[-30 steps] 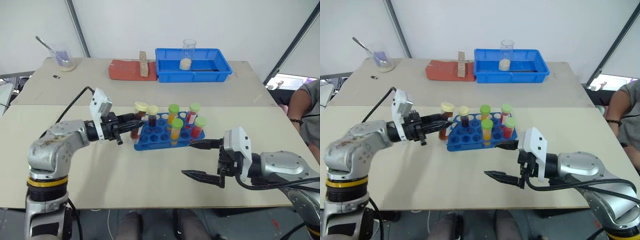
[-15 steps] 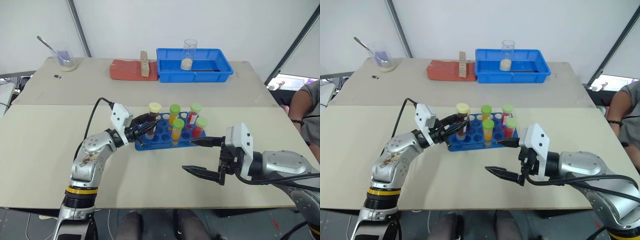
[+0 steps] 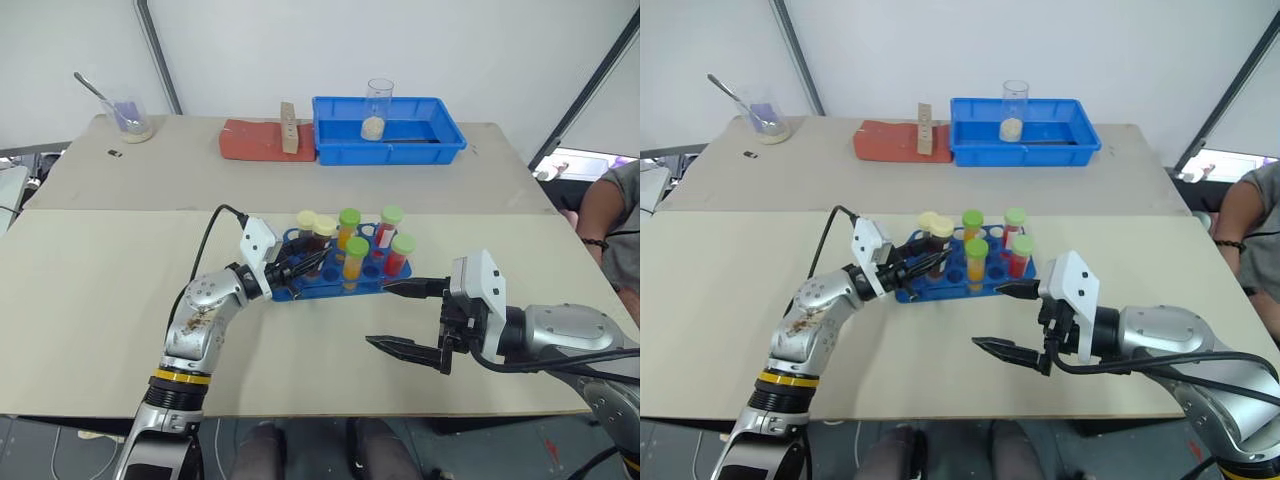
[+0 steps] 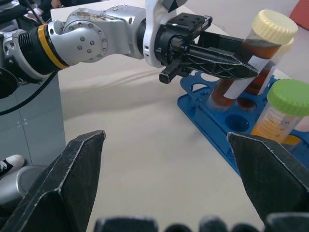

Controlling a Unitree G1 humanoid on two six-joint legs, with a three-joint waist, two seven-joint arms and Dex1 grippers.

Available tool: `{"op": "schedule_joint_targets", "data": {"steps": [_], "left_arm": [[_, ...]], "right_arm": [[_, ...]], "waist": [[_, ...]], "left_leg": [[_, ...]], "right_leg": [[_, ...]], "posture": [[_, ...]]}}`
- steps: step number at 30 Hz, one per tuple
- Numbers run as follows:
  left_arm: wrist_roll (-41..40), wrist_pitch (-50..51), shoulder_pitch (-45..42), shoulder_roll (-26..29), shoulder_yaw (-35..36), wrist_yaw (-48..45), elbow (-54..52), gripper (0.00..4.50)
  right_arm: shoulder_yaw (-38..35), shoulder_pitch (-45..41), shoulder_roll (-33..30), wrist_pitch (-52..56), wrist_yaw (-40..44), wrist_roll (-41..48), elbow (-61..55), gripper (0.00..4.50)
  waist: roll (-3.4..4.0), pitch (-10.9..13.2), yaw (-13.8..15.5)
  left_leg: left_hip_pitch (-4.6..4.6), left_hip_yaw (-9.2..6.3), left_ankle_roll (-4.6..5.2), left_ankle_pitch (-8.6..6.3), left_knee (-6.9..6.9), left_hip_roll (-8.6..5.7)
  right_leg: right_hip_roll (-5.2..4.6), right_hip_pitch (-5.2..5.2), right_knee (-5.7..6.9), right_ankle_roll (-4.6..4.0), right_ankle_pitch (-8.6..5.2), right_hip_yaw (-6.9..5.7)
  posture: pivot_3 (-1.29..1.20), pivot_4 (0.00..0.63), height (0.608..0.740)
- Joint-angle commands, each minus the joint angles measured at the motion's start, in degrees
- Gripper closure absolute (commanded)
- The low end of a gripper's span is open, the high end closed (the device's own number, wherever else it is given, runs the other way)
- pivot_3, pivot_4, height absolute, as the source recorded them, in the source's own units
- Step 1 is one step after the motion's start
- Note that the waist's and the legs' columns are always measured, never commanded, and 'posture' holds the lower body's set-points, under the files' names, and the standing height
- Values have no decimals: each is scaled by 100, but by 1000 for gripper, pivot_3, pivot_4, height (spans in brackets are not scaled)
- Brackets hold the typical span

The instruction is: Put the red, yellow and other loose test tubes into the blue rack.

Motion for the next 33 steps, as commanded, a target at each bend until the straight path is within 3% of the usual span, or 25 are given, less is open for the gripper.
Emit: {"op": "schedule_joint_targets", "data": {"steps": [1, 13, 14, 19, 20, 27, 33], "left_arm": [[-6, -99, -73, -28, -16, 57, -108, 3551], [-53, -113, 311, -15, 75, 329, -426, 3551], [-76, -60, 321, -8, 78, 347, -440, 2508], [-140, 53, 471, 93, 93, 316, -586, 210], [-128, 59, 514, 139, 94, 305, -638, 76], [-116, 390, 1002, 961, 348, 149, -1344, 76], [-356, 1240, 1681, 2423, 1170, -198, -2243, 76]], "right_arm": [[-104, 4, -72, 19, -24, 36, -190, 0], [-33, -131, -51, -4, -14, -3, -108, 0], [-30, -150, -53, 3, -11, 1, -98, 0], [-53, -223, -45, 50, -26, 51, -42, 0], [-69, -236, -29, 63, -48, 73, -29, 0], [-248, -267, -86, 106, -38, 104, 107, 0], [-667, -103, -554, -345, 698, -305, 698, 0]], "waist": [[0, 0, 3], [0, 0, -13], [0, 0, -16], [0, 0, -15], [0, 0, -14], [0, 0, -34], [0, 1, -26]], "left_leg": [[0, 0, 0, 0, 0, 0], [1, 1, 0, 0, 0, 1], [1, 1, 0, 0, 0, 1], [1, 1, 0, 0, 0, 1], [1, 1, 0, 0, 0, 1], [2, 2, 0, 0, -2, 4], [3, 7, -1, -1, -5, 8]], "right_leg": [[0, 0, 0, 1, 0, 0], [0, 0, -1, 1, 0, 0], [0, 0, -1, 1, 0, 0], [0, 0, -2, 1, -1, 0], [0, 0, -2, 0, -1, 0], [0, -2, -2, -8, -6, 0], [-1, -6, -2, -36, -23, -1]], "posture": [[0, 150, 729], [0, 150, 729], [0, 150, 729], [0, 150, 729], [0, 150, 729], [0, 150, 729], [0, 150, 729]]}}
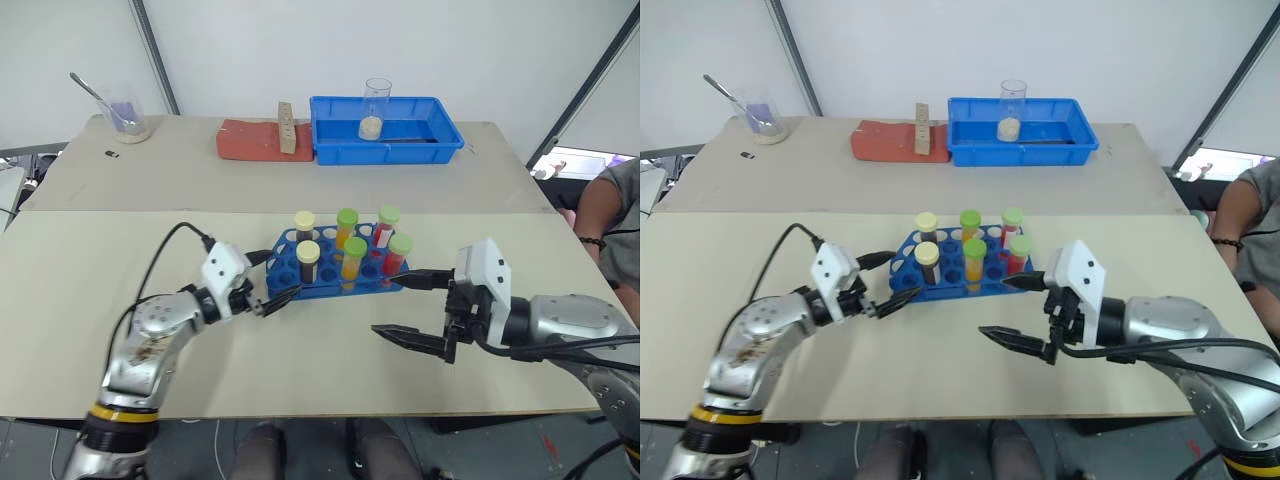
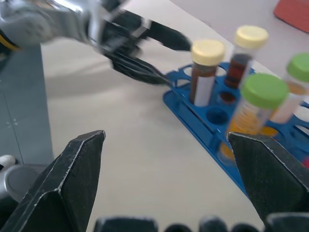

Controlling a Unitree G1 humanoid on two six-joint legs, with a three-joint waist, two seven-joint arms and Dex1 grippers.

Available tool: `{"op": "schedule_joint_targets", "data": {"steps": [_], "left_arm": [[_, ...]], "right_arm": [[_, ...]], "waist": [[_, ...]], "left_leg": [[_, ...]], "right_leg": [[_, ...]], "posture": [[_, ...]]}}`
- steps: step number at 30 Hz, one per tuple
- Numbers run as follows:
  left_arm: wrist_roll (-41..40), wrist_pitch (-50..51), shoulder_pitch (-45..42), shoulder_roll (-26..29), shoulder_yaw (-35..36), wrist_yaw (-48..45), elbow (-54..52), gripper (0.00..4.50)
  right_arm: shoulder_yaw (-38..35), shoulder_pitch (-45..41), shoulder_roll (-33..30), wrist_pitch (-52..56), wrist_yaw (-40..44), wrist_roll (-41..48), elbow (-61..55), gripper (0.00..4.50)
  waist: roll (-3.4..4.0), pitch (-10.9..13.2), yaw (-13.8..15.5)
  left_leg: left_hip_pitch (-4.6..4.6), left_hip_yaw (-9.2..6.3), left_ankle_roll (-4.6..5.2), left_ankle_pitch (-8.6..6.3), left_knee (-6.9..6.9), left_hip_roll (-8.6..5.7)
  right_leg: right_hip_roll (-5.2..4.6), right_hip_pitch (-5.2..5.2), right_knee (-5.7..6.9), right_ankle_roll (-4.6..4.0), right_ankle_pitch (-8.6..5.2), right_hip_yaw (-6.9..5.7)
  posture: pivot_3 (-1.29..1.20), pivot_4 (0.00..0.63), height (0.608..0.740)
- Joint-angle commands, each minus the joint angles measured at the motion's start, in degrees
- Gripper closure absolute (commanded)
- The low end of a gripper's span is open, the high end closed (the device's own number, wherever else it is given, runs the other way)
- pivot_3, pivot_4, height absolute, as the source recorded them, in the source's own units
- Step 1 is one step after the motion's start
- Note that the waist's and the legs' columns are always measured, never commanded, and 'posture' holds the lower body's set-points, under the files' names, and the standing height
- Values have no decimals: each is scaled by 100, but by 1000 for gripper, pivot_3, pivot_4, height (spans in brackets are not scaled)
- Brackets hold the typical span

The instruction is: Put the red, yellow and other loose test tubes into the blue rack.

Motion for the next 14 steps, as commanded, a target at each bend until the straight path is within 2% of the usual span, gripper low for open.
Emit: {"op": "schedule_joint_targets", "data": {"steps": [1, 4, 6, 9, 14], "left_arm": [[-177, 243, 341, 705, 699, -266, -665, 76], [30, 385, 918, 1353, 1109, -417, -775, 76], [128, 264, 1194, 1552, 1484, -410, -668, 76], [92, 143, 1304, 1561, 1804, -348, -550, 76], [-127, 287, 1412, 1494, 1857, -452, -694, 76]], "right_arm": [[-403, 104, -389, -596, 639, -439, 358, 0], [-533, 194, -680, -1032, 1145, -790, 854, 0], [-642, 157, -854, -1305, 1538, -932, 1230, 0], [-653, -24, -1003, -1524, 1860, -1073, 1641, 0], [-537, -188, -1025, -1625, 2085, -1222, 1876, 0]], "waist": [[0, 0, 2], [1, 0, 8], [2, 1, 12], [2, 2, 23], [2, 2, 18]], "left_leg": [[-1, 1, 0, 0, 0, 1], [2, 10, -1, 0, -5, 1], [7, 17, -1, -1, -10, 1], [5, 19, -1, -1, -12, 3], [7, 23, -1, -1, -23, 4]], "right_leg": [[0, -2, -1, -4, -2, 0], [-7, -7, -3, -7, -5, -1], [-12, -8, -5, -8, -7, -1], [-13, -14, -6, -10, -8, -4], [-13, -18, -6, -13, -9, -3]], "posture": [[0, 150, 729], [0, 150, 729], [0, 150, 729], [0, 150, 729], [0, 150, 729]]}}
